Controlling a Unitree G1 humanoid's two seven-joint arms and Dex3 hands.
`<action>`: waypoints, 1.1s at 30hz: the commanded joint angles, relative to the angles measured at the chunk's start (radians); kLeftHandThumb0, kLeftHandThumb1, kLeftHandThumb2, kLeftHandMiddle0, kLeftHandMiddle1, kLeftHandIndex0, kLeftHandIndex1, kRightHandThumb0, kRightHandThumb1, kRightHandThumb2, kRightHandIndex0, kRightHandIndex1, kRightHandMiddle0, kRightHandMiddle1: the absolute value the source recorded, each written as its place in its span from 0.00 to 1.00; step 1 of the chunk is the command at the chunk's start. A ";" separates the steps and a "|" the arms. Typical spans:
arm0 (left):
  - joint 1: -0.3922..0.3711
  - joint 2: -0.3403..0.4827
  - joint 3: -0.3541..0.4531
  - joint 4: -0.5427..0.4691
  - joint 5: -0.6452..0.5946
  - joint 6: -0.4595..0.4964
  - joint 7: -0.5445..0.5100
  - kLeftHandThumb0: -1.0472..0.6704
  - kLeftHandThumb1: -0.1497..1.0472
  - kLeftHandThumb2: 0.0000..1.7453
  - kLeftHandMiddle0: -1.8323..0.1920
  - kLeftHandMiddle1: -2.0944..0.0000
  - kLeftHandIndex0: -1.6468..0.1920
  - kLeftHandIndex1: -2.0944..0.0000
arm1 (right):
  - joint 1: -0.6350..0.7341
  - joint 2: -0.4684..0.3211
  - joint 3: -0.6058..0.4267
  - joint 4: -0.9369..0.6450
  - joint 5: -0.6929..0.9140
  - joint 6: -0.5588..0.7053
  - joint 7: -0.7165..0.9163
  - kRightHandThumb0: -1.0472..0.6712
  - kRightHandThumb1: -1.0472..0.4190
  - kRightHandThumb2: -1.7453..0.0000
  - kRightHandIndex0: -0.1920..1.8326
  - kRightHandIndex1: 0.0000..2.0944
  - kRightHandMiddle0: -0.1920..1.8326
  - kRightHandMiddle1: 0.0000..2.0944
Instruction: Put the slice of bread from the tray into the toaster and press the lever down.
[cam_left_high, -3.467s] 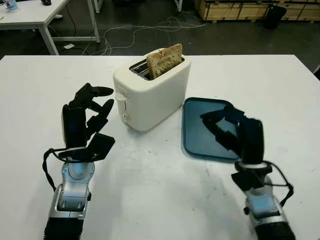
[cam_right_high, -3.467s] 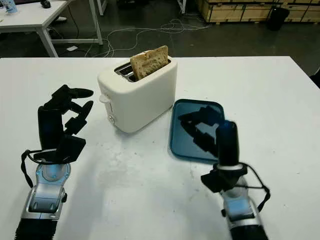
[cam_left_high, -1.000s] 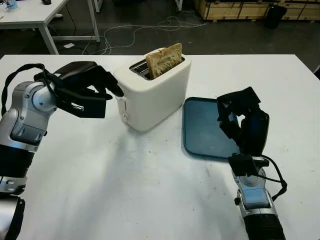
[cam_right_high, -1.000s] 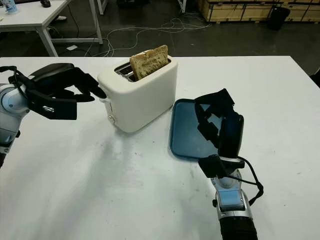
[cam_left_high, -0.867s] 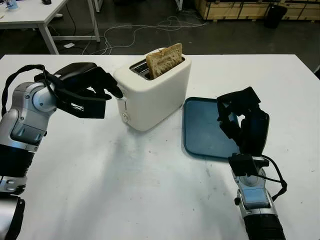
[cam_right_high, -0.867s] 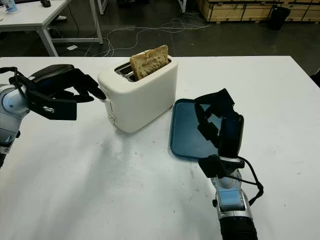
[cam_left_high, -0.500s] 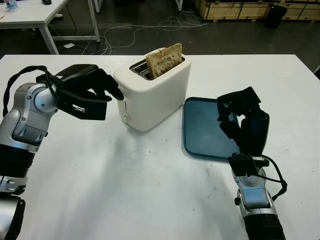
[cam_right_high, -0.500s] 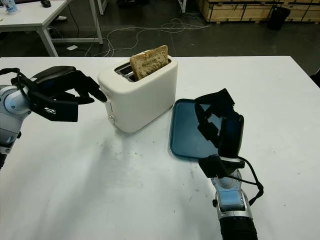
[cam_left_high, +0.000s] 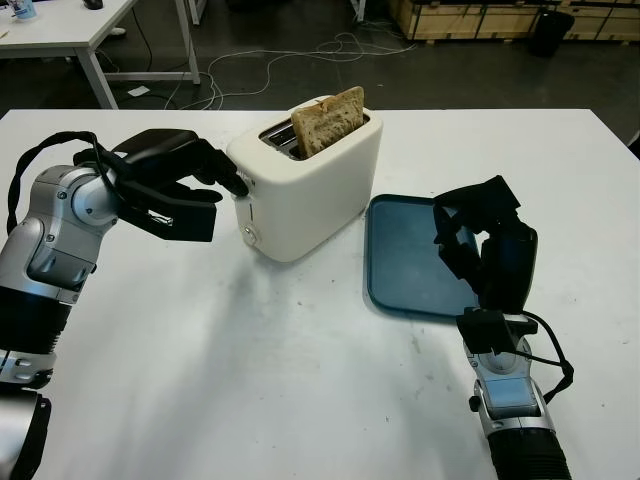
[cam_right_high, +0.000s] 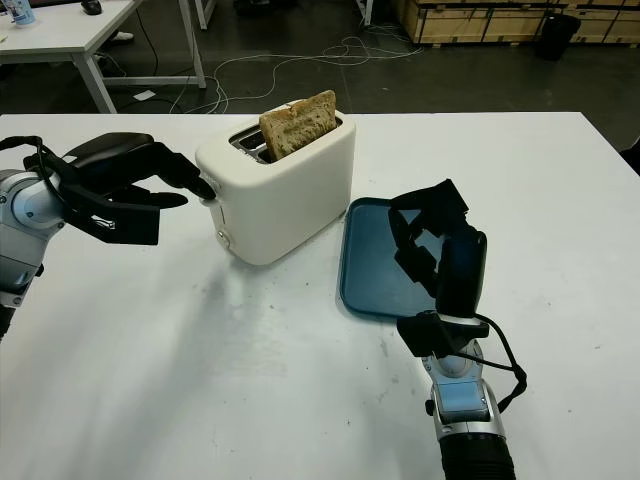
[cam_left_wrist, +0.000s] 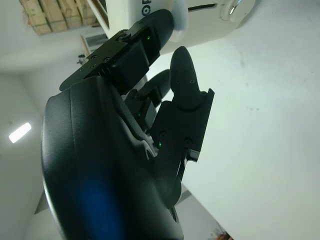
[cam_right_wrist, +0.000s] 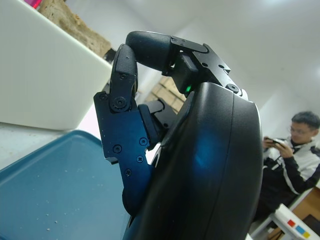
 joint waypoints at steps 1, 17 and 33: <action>-0.013 0.004 -0.008 0.011 0.012 0.006 0.008 0.52 0.89 0.26 0.62 0.81 0.44 0.99 | -0.001 -0.005 0.001 0.000 0.012 -0.022 0.007 0.36 0.09 0.79 0.53 0.83 0.38 0.83; -0.018 0.008 -0.018 0.015 0.021 0.006 0.011 0.52 0.89 0.24 0.60 0.81 0.42 0.98 | 0.004 -0.004 -0.001 -0.005 0.028 -0.035 0.032 0.37 0.09 0.79 0.54 0.83 0.37 0.83; 0.039 -0.040 -0.138 -0.070 0.125 0.173 -0.078 0.51 0.89 0.22 0.60 0.81 0.51 1.00 | 0.042 -0.014 -0.013 -0.046 0.039 -0.038 0.049 0.37 0.09 0.79 0.53 0.83 0.37 0.83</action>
